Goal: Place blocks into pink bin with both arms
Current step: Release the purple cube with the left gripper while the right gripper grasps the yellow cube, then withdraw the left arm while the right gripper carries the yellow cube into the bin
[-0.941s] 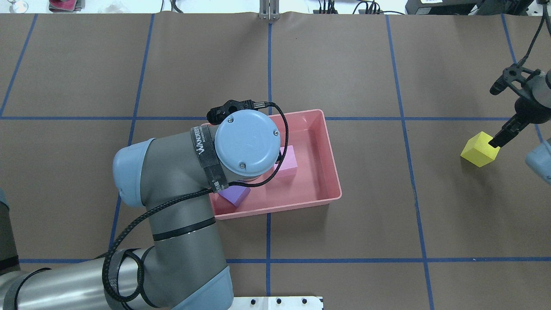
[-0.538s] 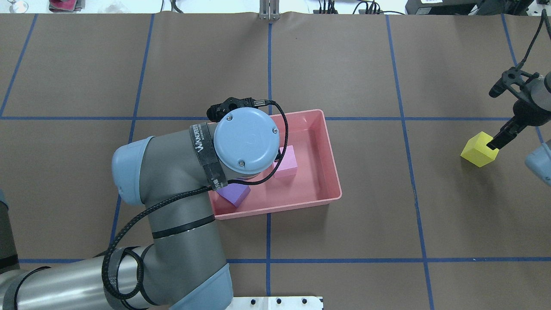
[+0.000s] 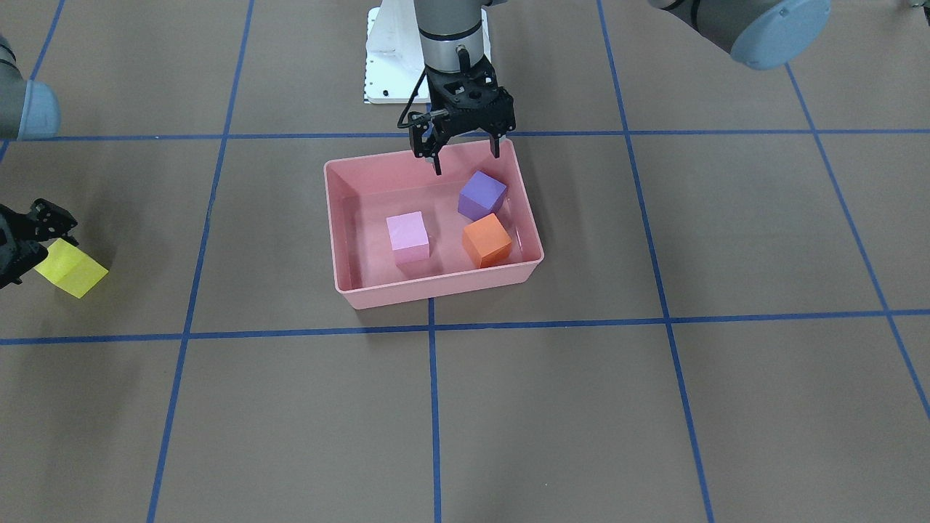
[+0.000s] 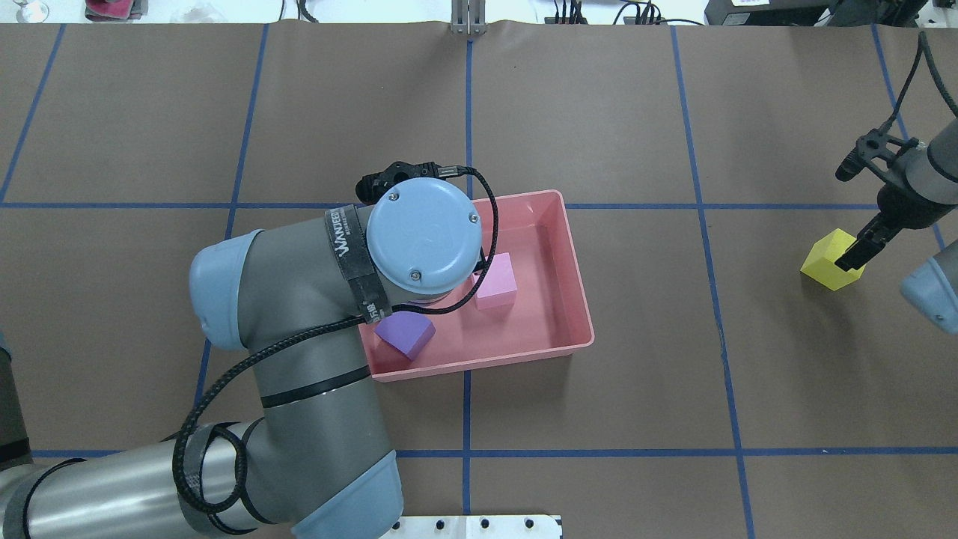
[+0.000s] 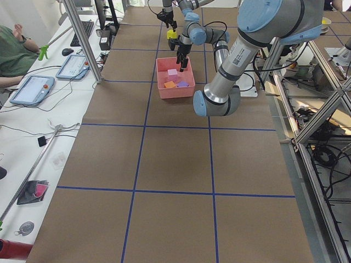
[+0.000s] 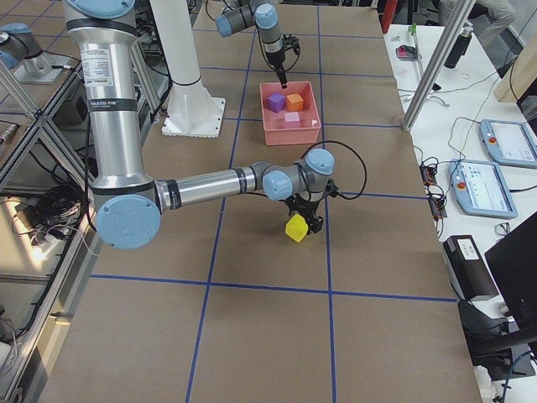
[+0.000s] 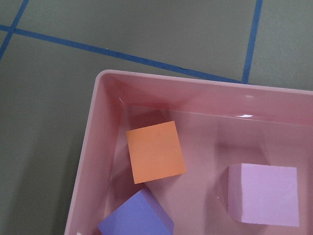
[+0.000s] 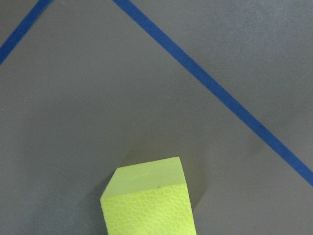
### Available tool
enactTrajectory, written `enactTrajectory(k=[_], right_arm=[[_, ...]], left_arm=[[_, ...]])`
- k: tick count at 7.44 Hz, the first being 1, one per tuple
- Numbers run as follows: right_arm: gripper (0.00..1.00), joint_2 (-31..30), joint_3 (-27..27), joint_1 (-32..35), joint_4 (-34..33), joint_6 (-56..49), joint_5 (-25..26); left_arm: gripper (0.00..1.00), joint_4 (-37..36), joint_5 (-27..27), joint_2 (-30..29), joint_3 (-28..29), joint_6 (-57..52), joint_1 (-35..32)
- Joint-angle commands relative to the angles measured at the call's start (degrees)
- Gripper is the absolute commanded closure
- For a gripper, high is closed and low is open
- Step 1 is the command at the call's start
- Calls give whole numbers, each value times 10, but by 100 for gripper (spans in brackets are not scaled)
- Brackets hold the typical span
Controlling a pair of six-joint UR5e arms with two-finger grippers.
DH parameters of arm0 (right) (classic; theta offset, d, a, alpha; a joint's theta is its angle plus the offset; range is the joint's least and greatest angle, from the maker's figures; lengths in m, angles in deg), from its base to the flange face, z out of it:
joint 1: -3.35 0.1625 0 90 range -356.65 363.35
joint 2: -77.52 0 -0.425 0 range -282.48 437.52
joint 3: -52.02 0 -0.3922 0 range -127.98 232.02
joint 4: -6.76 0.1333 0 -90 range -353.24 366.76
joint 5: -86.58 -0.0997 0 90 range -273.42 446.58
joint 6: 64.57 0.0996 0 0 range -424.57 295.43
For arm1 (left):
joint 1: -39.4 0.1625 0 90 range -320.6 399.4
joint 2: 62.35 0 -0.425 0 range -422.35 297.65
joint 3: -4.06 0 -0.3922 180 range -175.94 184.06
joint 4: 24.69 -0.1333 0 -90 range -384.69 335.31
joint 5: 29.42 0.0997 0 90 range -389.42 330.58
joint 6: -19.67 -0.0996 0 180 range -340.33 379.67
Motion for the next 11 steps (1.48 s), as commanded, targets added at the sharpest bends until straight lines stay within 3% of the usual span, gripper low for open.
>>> enactTrajectory(k=[1, 4, 5, 6, 7, 10, 11], right_arm=[[0, 0, -13, -16, 0, 0, 1], [3, 3, -28, -28, 1, 1, 2], [89, 5, -27, -28, 1, 22, 1], [100, 11, -20, -28, 0, 29, -4], [100, 14, -11, -25, 1, 39, -24], [100, 29, 40, 56, -16, 75, -137], [100, 70, 68, 68, -81, 103, -148]], left_arm=[[0, -1, 0, 0, -1, -13, -1], [0, 0, 0, 0, -1, -12, -1], [0, 0, 0, 1, -1, -12, -1], [0, 0, 0, 1, -4, -13, -1], [0, -1, 0, 1, -7, -13, -2], [0, -31, -6, 53, -113, -86, -37], [0, -32, -8, 88, -132, -127, -61]])
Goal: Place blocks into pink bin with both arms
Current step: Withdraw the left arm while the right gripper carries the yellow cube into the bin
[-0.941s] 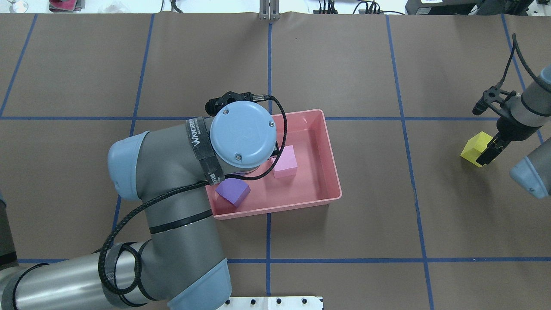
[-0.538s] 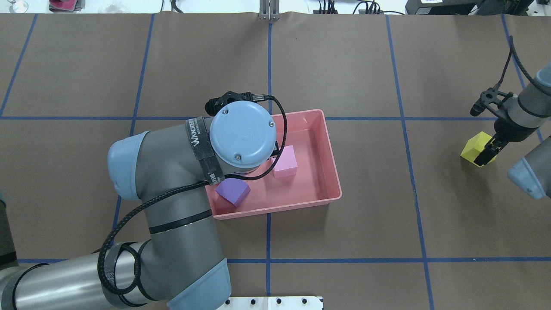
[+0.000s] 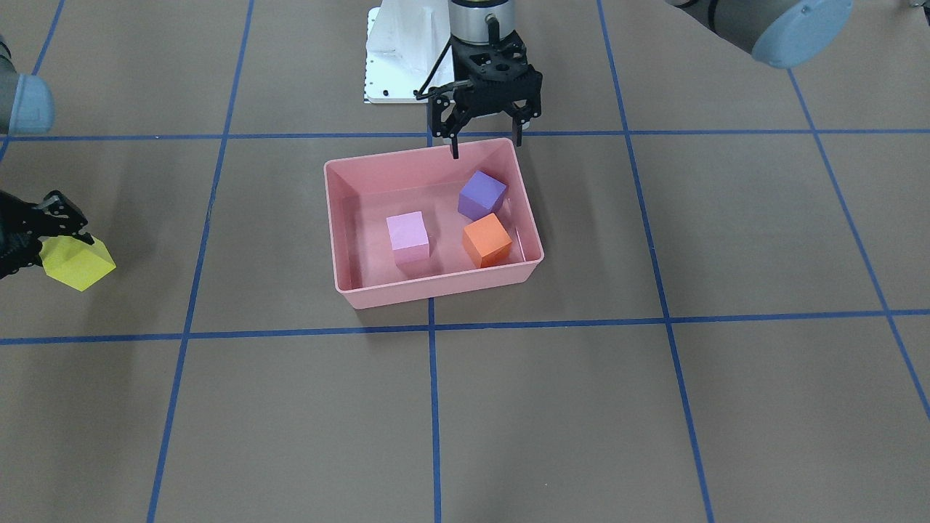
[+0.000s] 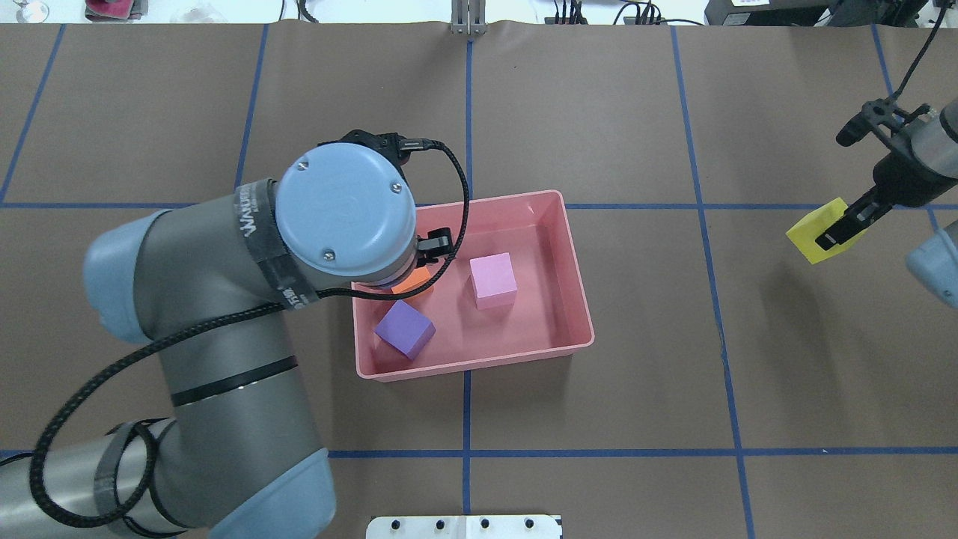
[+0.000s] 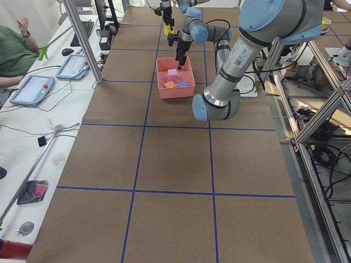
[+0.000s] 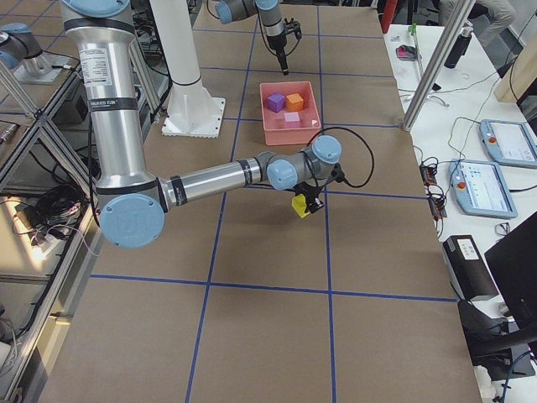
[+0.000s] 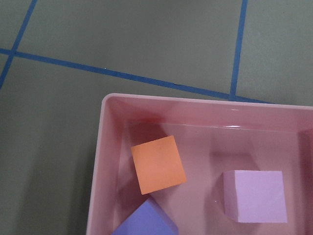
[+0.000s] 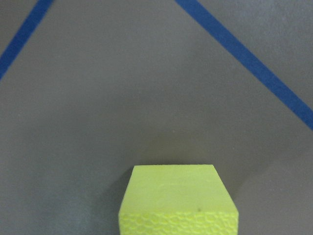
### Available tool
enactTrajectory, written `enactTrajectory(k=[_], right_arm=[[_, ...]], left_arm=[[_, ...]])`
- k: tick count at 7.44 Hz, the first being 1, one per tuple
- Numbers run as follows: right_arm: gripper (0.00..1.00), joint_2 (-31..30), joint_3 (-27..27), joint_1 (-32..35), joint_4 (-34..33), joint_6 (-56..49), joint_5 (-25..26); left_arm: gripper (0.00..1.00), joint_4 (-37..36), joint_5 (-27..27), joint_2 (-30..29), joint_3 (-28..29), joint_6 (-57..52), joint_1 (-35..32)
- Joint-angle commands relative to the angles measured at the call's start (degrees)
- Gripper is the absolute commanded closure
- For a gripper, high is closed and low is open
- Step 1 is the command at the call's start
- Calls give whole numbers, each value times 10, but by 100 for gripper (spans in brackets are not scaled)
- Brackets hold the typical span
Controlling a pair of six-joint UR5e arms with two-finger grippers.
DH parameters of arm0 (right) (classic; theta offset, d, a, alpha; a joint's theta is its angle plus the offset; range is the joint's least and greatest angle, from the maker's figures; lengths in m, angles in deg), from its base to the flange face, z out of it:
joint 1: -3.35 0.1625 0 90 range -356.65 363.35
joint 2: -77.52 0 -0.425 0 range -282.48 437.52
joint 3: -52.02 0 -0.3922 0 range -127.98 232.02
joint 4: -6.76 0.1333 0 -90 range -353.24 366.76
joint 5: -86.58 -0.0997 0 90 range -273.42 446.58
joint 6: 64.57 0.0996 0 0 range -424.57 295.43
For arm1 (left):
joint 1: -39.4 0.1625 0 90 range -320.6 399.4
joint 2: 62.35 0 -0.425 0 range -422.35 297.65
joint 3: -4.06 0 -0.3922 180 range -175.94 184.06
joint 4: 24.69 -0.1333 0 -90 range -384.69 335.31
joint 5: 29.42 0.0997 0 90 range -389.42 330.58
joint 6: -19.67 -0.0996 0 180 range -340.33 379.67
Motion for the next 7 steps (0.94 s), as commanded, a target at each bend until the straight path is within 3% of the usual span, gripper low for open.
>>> enactTrajectory(k=[1, 2, 4, 6, 7], right_arm=[[100, 110, 53, 22, -155, 79, -26], [100, 165, 69, 16, -213, 135, -23], [100, 235, 78, -62, -213, 328, -4], [100, 308, 76, -174, -188, 525, 88], [100, 318, 70, -234, -143, 598, 154]], left_arm=[[0, -6, -23, 70, -42, -97, -55], [0, 0, -69, 95, -43, -152, -95], [0, 5, -127, 132, -43, -274, -163], [0, 21, -157, 178, -42, -384, -219], [0, 30, -164, 204, -42, -431, -250]])
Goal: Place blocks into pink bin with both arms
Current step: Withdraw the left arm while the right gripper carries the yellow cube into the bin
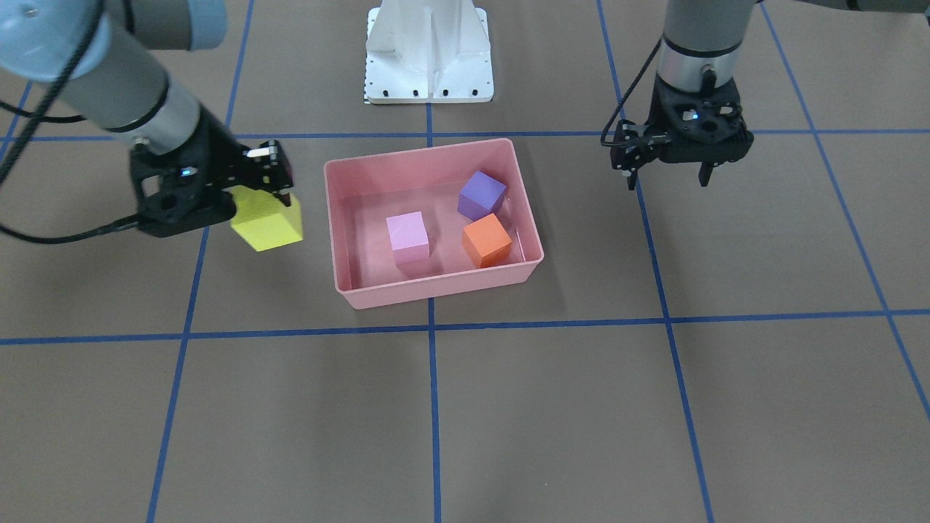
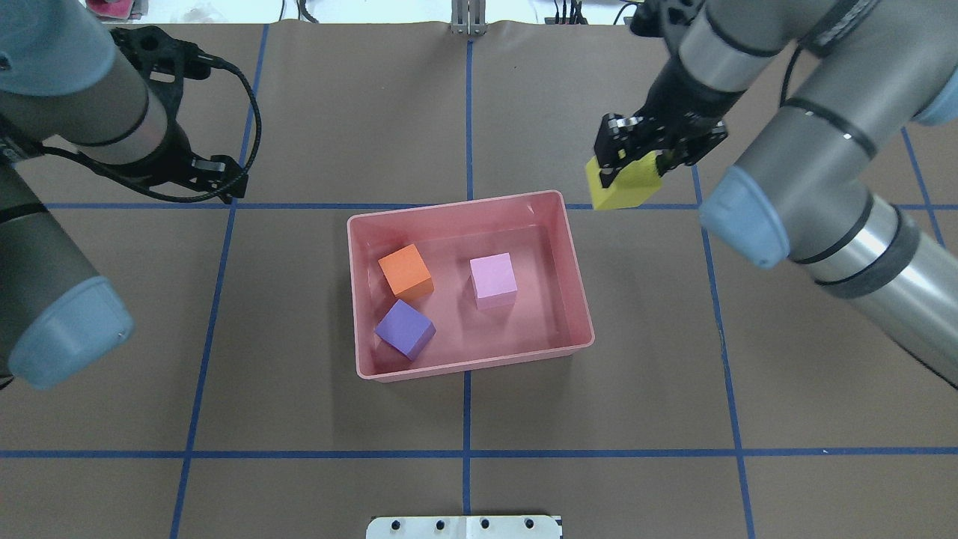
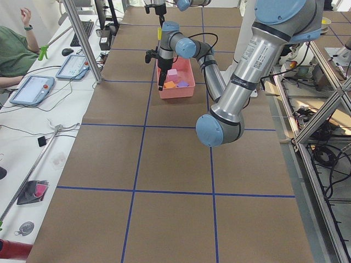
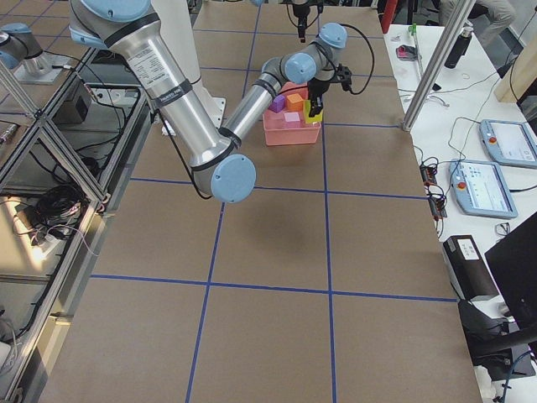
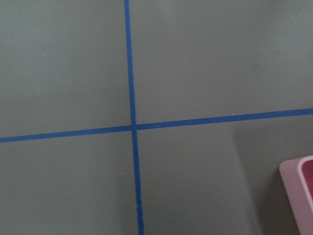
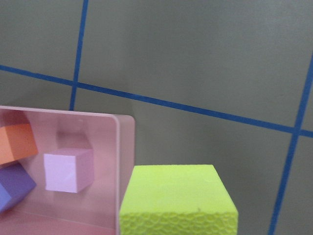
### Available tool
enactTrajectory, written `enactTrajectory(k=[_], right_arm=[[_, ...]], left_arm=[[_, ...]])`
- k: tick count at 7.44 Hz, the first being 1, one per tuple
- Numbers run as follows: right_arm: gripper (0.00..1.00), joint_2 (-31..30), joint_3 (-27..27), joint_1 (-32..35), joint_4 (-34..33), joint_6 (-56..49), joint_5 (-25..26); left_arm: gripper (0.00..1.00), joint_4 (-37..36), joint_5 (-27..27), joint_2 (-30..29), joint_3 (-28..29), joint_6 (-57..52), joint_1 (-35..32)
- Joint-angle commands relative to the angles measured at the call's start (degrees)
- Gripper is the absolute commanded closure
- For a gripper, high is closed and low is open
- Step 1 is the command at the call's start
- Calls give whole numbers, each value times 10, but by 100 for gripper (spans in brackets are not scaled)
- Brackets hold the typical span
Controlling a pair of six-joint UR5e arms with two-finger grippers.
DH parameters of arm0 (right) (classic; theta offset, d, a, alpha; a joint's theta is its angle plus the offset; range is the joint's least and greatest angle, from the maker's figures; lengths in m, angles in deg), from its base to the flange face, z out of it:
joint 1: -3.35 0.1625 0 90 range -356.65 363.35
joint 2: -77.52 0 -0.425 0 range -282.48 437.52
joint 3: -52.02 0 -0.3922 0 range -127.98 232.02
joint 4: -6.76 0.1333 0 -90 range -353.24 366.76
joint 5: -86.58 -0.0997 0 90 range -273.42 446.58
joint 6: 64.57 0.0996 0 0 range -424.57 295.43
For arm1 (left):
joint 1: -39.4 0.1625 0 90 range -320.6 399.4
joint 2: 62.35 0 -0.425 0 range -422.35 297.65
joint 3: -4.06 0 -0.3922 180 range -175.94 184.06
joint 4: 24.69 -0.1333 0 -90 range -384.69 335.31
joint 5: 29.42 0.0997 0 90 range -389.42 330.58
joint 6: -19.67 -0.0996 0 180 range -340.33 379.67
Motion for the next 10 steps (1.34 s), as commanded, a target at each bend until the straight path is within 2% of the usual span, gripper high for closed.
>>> enactTrajectory(k=[1, 2, 3, 5, 6, 7, 10], right_arm=[[100, 35, -14, -121, 65, 140, 121], [100, 53, -22, -154, 65, 167, 153], [100, 63, -31, -188, 65, 185, 181], [100, 86, -59, -212, 65, 187, 199], [72, 86, -59, -213, 67, 188, 199], [1, 86, -57, -213, 66, 188, 199], [0, 84, -44, -199, 61, 191, 196]], left_arm=[[0, 16, -34, 59, 5, -119, -78], [0, 28, -40, 92, 11, -236, -121], [0, 29, -41, 116, 18, -302, -154], [0, 90, -41, 163, 35, -309, -169], [0, 110, -61, 166, 56, -310, -186], [0, 114, -76, 167, 62, -309, -187], [0, 132, -76, 183, 67, -307, -195]])
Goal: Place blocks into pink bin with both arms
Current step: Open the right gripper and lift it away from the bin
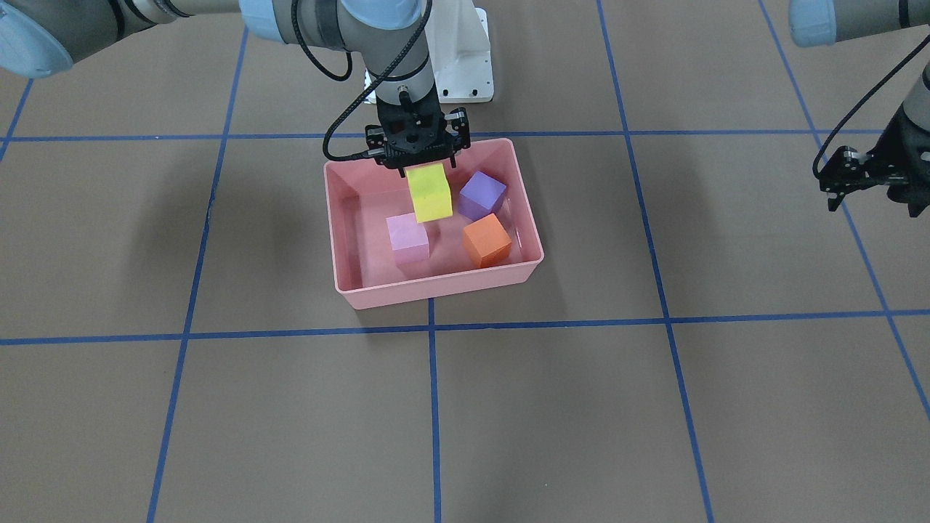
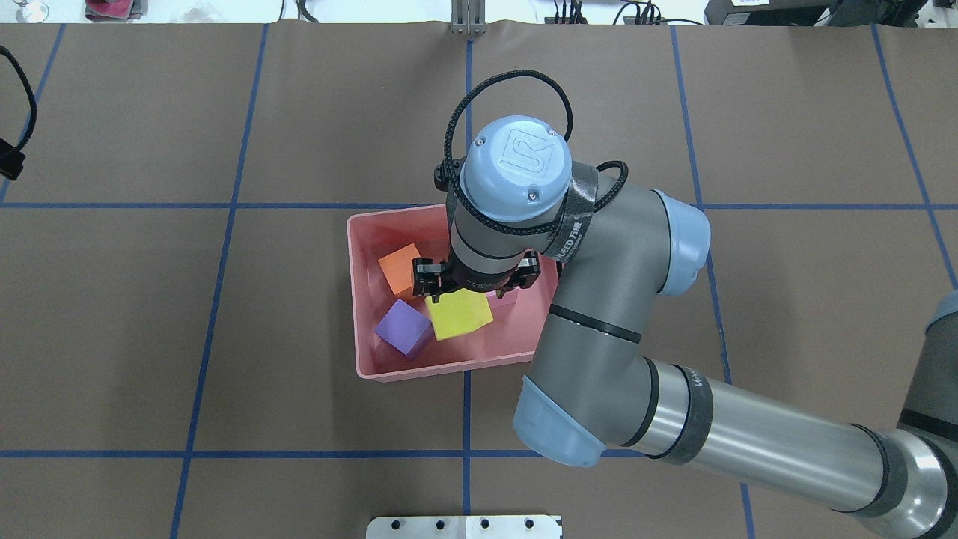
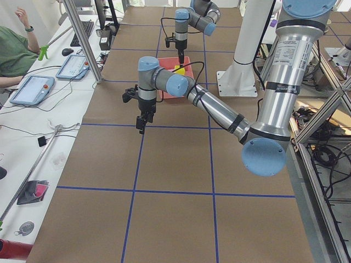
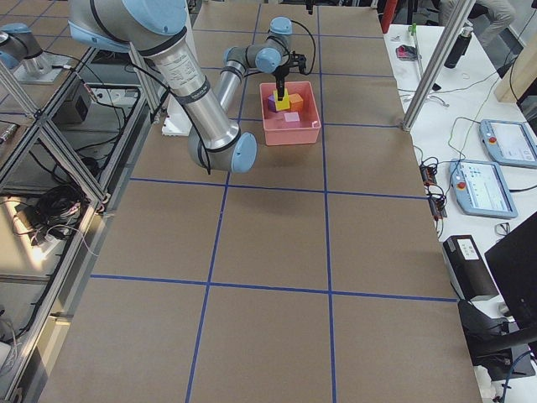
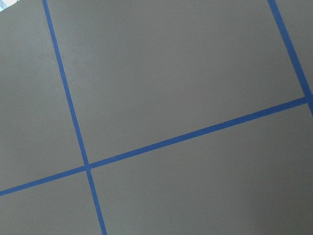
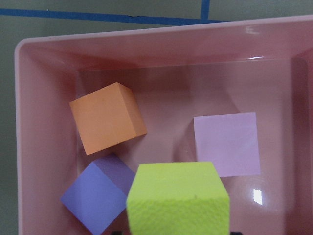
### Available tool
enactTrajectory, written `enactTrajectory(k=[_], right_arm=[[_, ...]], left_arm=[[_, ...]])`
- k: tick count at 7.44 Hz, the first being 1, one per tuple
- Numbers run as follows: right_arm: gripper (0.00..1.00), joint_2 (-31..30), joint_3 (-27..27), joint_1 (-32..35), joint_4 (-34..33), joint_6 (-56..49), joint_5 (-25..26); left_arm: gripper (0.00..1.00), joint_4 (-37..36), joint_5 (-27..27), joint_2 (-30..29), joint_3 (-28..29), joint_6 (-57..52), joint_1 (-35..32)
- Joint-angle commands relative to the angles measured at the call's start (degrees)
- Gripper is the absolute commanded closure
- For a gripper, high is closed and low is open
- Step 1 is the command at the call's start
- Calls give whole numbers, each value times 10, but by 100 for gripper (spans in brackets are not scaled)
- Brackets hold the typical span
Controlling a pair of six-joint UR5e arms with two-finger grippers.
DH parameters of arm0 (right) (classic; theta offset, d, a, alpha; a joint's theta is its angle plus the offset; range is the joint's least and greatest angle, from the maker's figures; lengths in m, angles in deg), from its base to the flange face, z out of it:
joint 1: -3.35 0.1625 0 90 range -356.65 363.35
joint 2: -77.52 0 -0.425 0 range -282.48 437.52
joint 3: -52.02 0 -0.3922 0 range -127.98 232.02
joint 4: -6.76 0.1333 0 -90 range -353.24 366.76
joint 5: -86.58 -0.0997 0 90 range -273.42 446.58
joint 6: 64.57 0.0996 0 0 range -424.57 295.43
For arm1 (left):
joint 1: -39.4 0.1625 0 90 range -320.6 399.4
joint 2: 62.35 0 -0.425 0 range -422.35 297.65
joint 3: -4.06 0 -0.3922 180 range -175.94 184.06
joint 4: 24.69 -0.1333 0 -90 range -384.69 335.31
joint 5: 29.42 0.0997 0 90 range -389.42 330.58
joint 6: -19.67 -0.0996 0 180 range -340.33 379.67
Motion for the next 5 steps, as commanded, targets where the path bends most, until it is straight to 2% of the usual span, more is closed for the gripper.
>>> enactTrajectory(k=[1, 2, 3, 4, 5], right_arm=[[0, -18, 31, 43, -19, -1, -19], [0, -49, 59, 86, -43, -21, -44], [0, -98, 82, 162, -59, -100, -83], [0, -153, 104, 239, -86, -217, -122], [0, -196, 108, 290, -99, -334, -129]], left_arm=[[0, 36, -2, 18, 3, 4, -12], [0, 38, -2, 17, 10, 31, -16], [0, 39, -3, 17, 5, 37, -18], [0, 39, -2, 16, 12, 30, -18], [0, 37, -2, 13, 22, 13, -34]])
